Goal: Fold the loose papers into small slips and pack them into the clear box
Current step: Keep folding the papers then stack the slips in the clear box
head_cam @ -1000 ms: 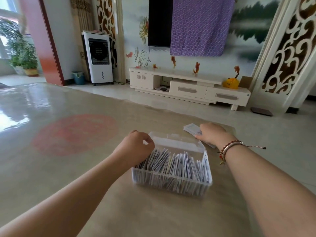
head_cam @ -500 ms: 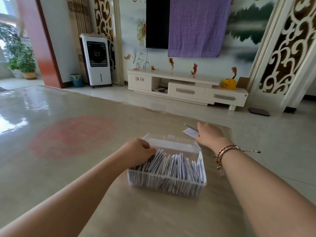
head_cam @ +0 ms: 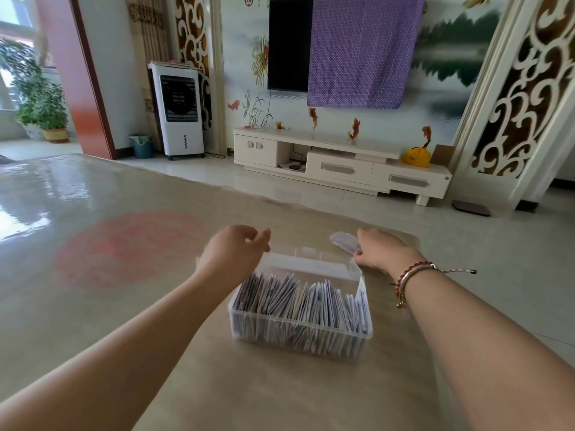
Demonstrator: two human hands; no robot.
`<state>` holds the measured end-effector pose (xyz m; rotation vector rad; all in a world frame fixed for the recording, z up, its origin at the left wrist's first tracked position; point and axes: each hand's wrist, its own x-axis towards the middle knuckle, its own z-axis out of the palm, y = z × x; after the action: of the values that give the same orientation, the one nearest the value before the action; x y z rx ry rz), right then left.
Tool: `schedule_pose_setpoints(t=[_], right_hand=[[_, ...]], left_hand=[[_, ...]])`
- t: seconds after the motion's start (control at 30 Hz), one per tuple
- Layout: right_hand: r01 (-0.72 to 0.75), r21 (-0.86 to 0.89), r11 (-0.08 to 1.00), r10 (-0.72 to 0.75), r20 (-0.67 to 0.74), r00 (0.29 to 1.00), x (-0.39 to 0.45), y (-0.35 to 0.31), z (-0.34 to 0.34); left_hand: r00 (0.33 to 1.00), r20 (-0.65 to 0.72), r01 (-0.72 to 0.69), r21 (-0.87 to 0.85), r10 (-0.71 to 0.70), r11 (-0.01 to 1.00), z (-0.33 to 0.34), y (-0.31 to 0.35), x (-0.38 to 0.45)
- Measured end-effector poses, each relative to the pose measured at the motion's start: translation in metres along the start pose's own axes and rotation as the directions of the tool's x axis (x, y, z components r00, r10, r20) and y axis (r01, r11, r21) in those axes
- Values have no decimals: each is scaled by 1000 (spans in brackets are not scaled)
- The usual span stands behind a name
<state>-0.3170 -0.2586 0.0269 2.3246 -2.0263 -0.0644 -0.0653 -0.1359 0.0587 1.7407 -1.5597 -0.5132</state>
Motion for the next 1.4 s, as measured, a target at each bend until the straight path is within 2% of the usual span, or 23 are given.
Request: schedule_pose_setpoints(t=[0.07,0.17,0.3,0.37,0.47,0.53,0.63,0.73,0.8,0.87,0.93,1.03,1.13,1.23,1.33,1.4], right_hand=[[-3,-15,1000,2,-50,999,0,-1,-1],[-30,-23,999,27,-128,991,2,3,-2],[-53,45,998,60,-156,986,4,12,-3],[-42,88,995,57,-172,984,0,14,-10],[37,207,978,14,-239,971,-8,8,-28],[109,293,950,-13,-311,950,-16,0,-44],[251,414,875,-36,-460,887,-30,-14,-68],[349,582,735,19,-531,847,-44,-22,-86],[380,694,611,70,-525,848,-47,-24,-92],[380,754,536,82,-495,865,-50,-27,-94],[371,729,576,28,-470,882,-55,-35,-91],[426,592,684,-195,-415,889,-64,-54,-80],[479,594,646,-307,-372,876,-74,-69,-78],[469,664,582,-408,-260,875,-89,-76,-85],[469,611,638,-456,-190,869,-97,-78,-89],[463,570,679,-447,-179,876,-98,-75,-93]], left_hand=[[1000,-19,14,-87,-16,996,-3,3,4],[997,40,68,-185,-62,980,1,5,7],[996,44,80,-222,-72,972,8,2,10],[999,11,32,-204,-30,978,11,4,12],[998,-34,-50,-228,43,972,14,17,18],[999,-9,-49,-296,48,954,16,33,22],[998,59,17,-456,11,890,21,52,23],[993,99,115,-605,-69,788,24,55,26],[988,121,152,-654,-96,741,22,54,24],[981,188,165,-694,-44,700,15,54,19],[961,270,168,-739,58,652,7,58,10],[949,295,155,-738,108,657,-1,66,6],[960,278,170,-662,29,730,-10,60,9],[949,309,258,-634,-67,729,-16,49,7],[936,345,290,-645,-69,707,-19,44,1],[930,362,278,-595,-57,754,-23,41,-1]])
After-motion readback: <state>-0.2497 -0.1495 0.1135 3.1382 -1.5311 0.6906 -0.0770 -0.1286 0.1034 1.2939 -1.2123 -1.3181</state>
